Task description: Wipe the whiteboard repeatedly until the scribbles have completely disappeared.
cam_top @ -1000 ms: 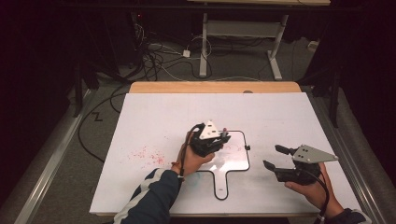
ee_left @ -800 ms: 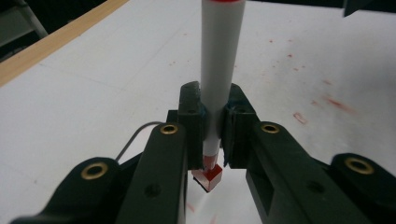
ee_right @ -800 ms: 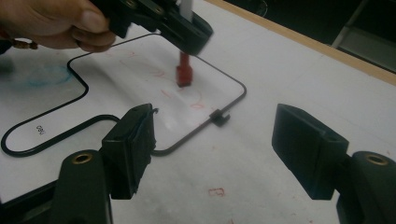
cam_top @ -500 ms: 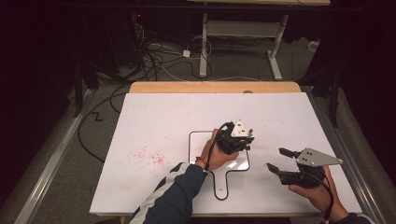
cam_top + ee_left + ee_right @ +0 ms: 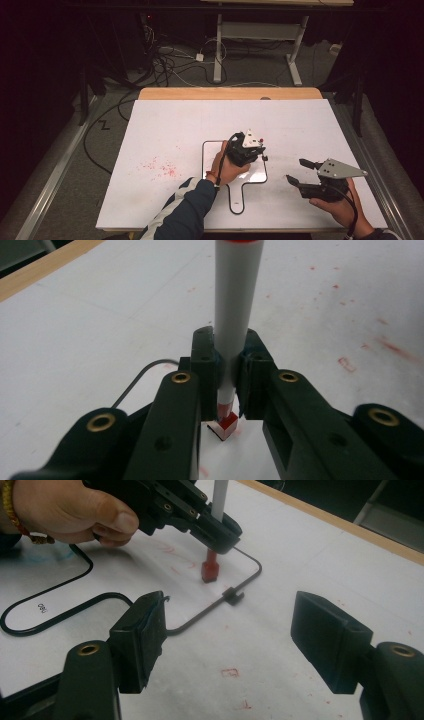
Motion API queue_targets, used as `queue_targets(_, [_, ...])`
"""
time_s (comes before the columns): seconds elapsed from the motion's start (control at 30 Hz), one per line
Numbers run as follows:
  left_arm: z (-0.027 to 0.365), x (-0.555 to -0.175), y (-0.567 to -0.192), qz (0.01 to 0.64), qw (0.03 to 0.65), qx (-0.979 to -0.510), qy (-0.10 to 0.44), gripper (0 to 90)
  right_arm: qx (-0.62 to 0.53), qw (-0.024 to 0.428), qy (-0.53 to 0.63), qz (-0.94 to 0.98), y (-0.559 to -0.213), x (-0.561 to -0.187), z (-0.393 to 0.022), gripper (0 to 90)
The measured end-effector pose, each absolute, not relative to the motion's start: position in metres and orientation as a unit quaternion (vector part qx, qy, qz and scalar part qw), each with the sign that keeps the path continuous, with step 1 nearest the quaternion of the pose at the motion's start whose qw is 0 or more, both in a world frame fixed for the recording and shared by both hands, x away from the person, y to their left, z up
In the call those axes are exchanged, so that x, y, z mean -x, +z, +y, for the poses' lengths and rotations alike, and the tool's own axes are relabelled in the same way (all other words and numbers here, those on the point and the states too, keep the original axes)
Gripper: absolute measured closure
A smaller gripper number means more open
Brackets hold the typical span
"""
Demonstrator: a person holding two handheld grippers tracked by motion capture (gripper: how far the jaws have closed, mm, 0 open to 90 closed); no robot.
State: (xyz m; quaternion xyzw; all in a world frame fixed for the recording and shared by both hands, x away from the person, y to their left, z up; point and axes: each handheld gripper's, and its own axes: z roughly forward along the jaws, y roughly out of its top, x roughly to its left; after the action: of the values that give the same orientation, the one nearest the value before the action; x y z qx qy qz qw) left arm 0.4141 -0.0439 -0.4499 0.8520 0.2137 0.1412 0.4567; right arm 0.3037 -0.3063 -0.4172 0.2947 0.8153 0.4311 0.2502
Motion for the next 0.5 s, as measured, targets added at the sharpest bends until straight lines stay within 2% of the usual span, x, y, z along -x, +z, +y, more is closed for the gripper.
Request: queue_targets(0.5, [0.020, -0.403, -0.454, 0.262, 0.458, -0.836, 0.151, 78.7, -0.291, 0.249, 0.429, 0.818, -0.417, -0.304, -0.303, 31.1])
